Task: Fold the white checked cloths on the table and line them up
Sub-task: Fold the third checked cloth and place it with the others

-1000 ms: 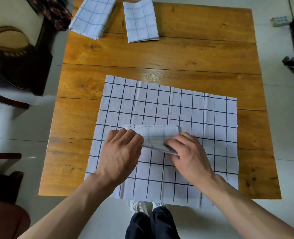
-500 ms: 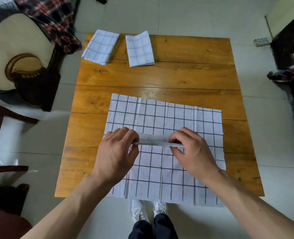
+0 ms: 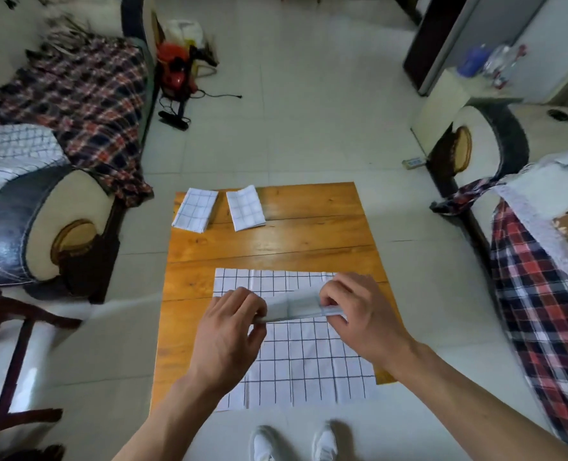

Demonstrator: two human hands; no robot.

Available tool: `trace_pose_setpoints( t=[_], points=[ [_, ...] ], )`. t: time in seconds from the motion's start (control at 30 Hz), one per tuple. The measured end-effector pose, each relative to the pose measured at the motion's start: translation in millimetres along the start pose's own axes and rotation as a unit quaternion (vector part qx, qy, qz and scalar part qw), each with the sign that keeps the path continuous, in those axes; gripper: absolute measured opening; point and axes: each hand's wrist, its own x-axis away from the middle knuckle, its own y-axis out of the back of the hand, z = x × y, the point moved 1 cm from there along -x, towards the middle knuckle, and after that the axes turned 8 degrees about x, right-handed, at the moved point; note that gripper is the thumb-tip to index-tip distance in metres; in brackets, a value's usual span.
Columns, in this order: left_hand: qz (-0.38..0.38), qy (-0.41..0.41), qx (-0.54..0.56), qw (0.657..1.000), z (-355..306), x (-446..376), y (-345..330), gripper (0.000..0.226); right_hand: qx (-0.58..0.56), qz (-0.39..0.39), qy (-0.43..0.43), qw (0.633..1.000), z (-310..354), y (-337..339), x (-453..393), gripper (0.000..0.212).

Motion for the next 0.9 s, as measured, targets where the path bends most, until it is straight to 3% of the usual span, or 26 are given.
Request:
trace_pose_setpoints(
  t=[0.27,0.37,0.53,0.7,0.9],
  points=[
    [0.037,-0.116,-0.009,0.993,-87.3,-39.4,7.4,0.025,0.063,-0.035,-0.055,0.996,-17.2,93.6,54.7,0.012],
    [0.035,-0.14,0.0,0.99,-117.0,-43.1,-10.0,0.01,0.066,-0.035,-0.072,0.995,-36.5,108.6,84.1,0.02],
    [0.043,-0.151,0.002,0.988,-170.4,-42.5,-41.7,0.003,0.055,-0.028,-0.08,0.995,-76.3,131.6,130.9,0.024],
    [0.041,-0.148,-0.017,0.988,-239.5,-54.2,-82.7,0.015,0.039,-0.055,-0.077,0.995,-133.5,159.7,182.5,0.012],
    [0.012,-0.111,-0.001,0.994,-333.8,-50.9,-140.0,0.016,-0.035,-0.065,-0.087,0.993,-215.4,201.6,243.7,0.014]
  ],
)
